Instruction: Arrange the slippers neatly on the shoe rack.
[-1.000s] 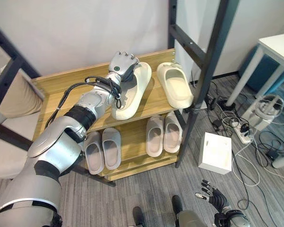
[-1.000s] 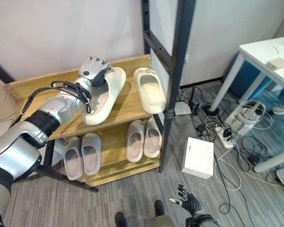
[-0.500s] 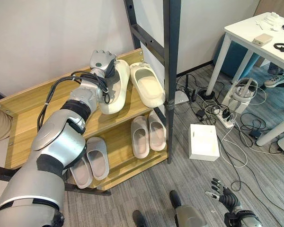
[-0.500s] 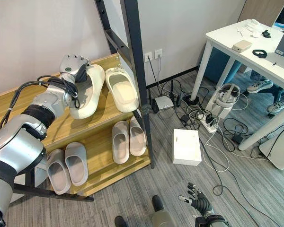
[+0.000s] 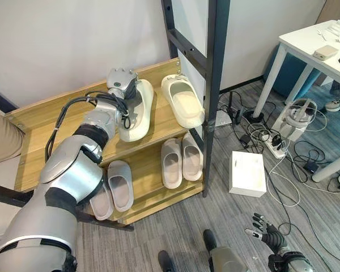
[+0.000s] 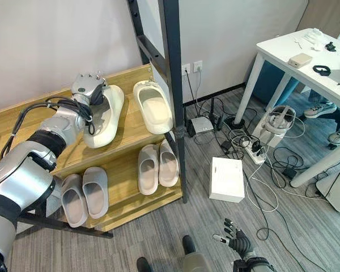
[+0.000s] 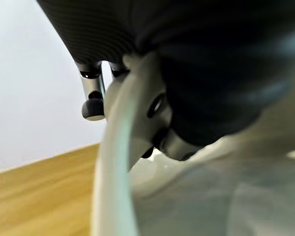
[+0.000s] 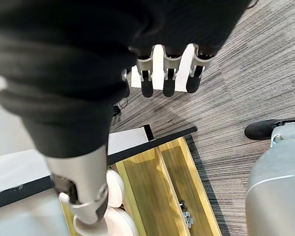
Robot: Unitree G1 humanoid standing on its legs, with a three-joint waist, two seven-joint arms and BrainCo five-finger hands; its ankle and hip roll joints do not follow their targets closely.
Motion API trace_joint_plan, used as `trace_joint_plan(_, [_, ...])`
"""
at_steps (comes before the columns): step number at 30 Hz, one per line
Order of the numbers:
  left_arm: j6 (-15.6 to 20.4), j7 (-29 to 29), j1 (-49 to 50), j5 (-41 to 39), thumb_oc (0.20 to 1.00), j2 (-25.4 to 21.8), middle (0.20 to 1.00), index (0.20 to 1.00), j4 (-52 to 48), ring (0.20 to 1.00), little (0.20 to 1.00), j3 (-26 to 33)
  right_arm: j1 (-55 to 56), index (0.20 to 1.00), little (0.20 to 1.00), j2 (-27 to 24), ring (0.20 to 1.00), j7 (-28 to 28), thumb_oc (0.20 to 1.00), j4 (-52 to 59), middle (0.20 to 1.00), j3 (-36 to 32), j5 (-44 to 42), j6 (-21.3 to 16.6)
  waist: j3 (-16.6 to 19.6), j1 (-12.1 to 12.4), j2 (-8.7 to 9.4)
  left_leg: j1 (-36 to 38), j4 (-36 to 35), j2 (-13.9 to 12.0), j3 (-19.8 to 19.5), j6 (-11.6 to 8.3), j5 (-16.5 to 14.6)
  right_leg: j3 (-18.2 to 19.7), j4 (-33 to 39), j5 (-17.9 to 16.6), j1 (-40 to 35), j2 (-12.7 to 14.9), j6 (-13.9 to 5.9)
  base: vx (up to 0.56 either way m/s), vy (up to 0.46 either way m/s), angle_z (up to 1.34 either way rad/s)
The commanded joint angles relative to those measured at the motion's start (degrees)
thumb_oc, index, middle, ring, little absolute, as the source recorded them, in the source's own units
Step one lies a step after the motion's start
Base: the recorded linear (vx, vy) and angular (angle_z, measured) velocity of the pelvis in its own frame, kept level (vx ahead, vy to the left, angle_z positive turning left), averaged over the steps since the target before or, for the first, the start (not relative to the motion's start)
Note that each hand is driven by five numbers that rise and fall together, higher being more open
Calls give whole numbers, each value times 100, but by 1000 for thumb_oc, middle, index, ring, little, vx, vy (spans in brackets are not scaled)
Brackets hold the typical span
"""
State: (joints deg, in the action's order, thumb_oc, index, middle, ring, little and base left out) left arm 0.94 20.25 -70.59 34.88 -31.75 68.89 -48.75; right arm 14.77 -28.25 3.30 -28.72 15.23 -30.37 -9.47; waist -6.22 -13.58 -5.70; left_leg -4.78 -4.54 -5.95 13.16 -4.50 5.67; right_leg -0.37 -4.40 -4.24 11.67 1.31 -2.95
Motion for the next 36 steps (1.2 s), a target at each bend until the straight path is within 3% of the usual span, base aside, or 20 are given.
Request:
trace_joint_plan(1, [-216, 132, -282, -23, 200, -305, 200, 200, 308, 200, 200, 554, 203, 1000, 1000, 79, 1000, 50, 1000, 422, 1000, -19, 18, -163, -89, -12, 456, 565, -46, -54, -301, -176, -293, -245, 859, -390, -710, 413, -681, -9, 8, 10])
trace_joint_plan(15, [-109, 340, -570, -68, 200, 166, 200, 200, 23, 200, 200, 437, 193, 1000, 1000, 44, 1000, -4, 1000, 322, 1000, 49, 52, -192, -90, -34, 503, 593, -46, -33, -268, -144, -323, -202, 856, -382, -731, 419, -679, -1, 1, 1])
trace_joint_plan(17, [-96, 388, -661, -108, 1000, 264, 1000, 1000, -42, 1000, 1000, 418, 170, 1000, 1000, 34, 1000, -19, 1000, 293, 1000, 54, 44, -193, -83, -32, 492, 596, -46, -25, -279, -143, -327, -212, 858, -372, -741, 426, -678, 0, 0, 0])
trace_joint_plan(27, [-60, 459, -952, -346, 1000, 592, 1000, 1000, -131, 1000, 1000, 394, 38, 1000, 1000, 49, 1000, -46, 1000, 219, 1000, 131, 7, -168, -70, -56, 446, 604, -46, -8, -313, -140, -317, -240, 864, -369, -774, 440, -671, 0, 0, 0])
trace_joint_plan(36, [-65, 301, -1001, -358, 1000, 479, 1000, 1000, -67, 1000, 1000, 334, 40, 1000, 1000, 72, 1000, -22, 1000, 168, 1000, 60, 20, -123, -15, -18, 393, 620, -46, -5, -316, -143, -294, -270, 870, -375, -799, 441, -675, 0, 0, 0])
